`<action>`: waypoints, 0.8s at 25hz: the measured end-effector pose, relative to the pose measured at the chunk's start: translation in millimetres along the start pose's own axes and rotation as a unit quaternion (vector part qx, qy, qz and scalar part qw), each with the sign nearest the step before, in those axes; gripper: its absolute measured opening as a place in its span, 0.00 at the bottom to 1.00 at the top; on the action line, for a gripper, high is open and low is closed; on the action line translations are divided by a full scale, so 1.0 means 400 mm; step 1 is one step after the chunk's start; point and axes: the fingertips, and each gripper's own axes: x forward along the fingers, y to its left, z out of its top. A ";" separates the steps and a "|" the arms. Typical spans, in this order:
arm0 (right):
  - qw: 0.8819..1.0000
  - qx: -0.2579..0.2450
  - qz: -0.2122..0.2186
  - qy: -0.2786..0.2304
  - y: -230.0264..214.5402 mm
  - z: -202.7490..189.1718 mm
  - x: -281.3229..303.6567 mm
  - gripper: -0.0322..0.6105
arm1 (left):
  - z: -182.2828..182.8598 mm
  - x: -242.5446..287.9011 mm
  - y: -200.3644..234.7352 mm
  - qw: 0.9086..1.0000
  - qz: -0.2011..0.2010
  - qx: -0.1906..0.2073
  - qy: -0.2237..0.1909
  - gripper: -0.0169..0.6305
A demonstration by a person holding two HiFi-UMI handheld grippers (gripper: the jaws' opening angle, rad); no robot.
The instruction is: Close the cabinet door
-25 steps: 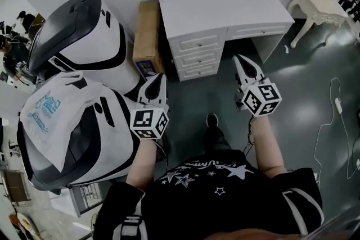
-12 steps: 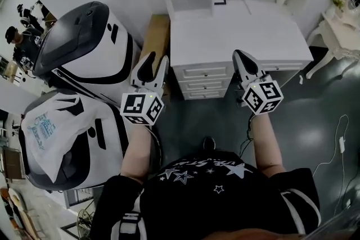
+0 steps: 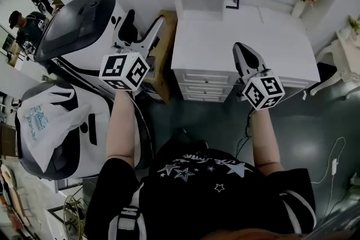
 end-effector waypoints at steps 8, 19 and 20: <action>1.000 -0.011 -0.022 0.007 -0.101 0.005 0.087 0.06 | 0.023 0.187 0.142 1.000 0.010 0.023 0.001 0.57; 0.999 -0.032 -0.014 -0.006 -0.184 0.055 0.308 0.06 | 0.036 0.312 0.197 0.997 -0.059 0.057 -0.015 0.19; 0.999 -0.035 -0.011 -0.004 -0.185 0.051 0.325 0.06 | 0.036 0.313 0.193 0.996 -0.066 0.058 -0.018 0.19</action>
